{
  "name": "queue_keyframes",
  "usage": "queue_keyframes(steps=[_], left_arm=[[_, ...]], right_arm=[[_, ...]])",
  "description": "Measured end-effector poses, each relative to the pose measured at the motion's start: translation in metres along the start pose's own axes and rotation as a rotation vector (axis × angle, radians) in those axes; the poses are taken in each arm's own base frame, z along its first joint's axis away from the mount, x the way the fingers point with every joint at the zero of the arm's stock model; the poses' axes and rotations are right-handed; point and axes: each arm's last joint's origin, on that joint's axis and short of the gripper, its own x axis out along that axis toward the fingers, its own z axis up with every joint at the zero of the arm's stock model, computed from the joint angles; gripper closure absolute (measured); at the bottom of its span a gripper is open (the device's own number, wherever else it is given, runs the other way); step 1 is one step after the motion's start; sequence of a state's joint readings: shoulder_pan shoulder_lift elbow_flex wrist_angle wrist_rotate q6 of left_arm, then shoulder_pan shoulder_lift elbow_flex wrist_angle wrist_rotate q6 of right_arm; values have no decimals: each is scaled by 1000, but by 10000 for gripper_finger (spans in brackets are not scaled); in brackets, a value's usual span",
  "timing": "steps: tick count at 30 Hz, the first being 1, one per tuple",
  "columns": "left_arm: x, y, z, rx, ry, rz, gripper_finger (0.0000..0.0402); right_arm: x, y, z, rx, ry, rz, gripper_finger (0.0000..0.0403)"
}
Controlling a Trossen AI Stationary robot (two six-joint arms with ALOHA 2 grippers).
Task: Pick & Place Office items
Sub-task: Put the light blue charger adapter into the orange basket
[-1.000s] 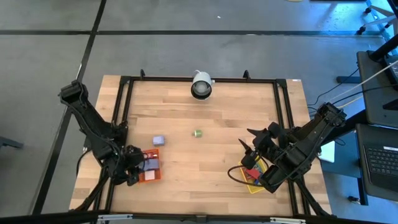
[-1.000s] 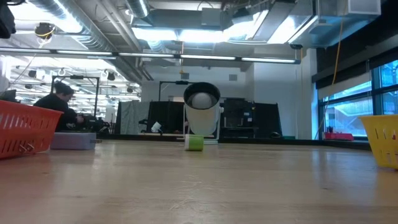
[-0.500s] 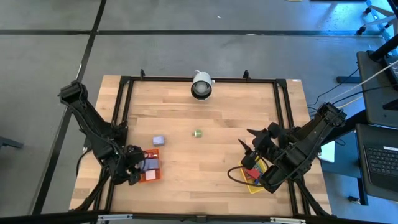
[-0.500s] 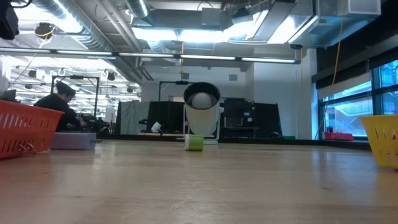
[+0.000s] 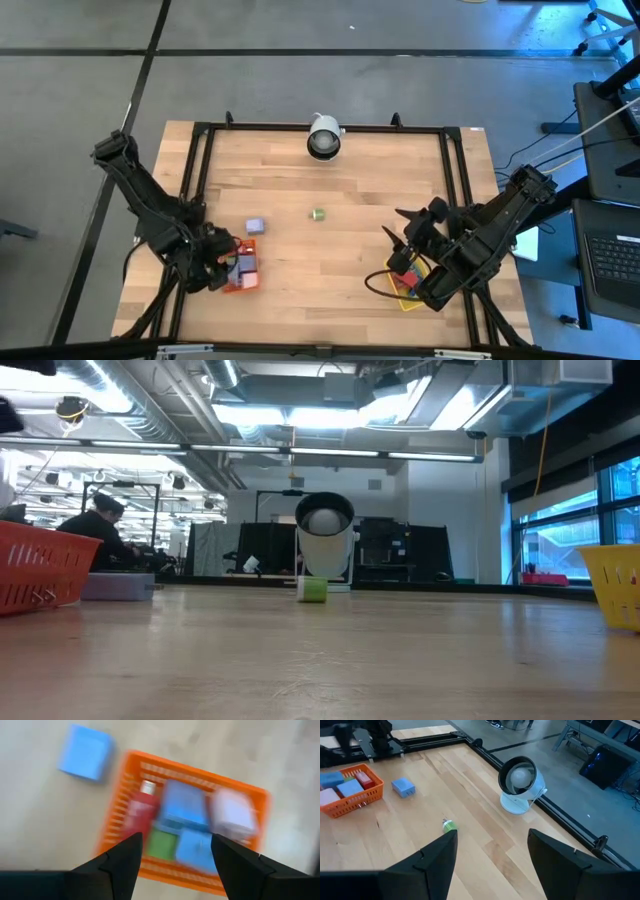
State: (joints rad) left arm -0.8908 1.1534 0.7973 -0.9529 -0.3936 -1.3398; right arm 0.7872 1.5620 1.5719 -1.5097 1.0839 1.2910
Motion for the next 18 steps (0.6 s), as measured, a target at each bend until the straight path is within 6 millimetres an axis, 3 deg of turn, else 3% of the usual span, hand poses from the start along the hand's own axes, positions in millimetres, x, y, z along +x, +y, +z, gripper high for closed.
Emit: queue_keyframes(steps=[6, 18], left_arm=[[3, 19, 20, 59, 55, 171, 163], [22, 59, 73, 177, 179, 253, 140]], right_arm=[[0, 1, 0, -13, -1, 4, 160], [0, 1, 0, -44, -8, 1, 160]])
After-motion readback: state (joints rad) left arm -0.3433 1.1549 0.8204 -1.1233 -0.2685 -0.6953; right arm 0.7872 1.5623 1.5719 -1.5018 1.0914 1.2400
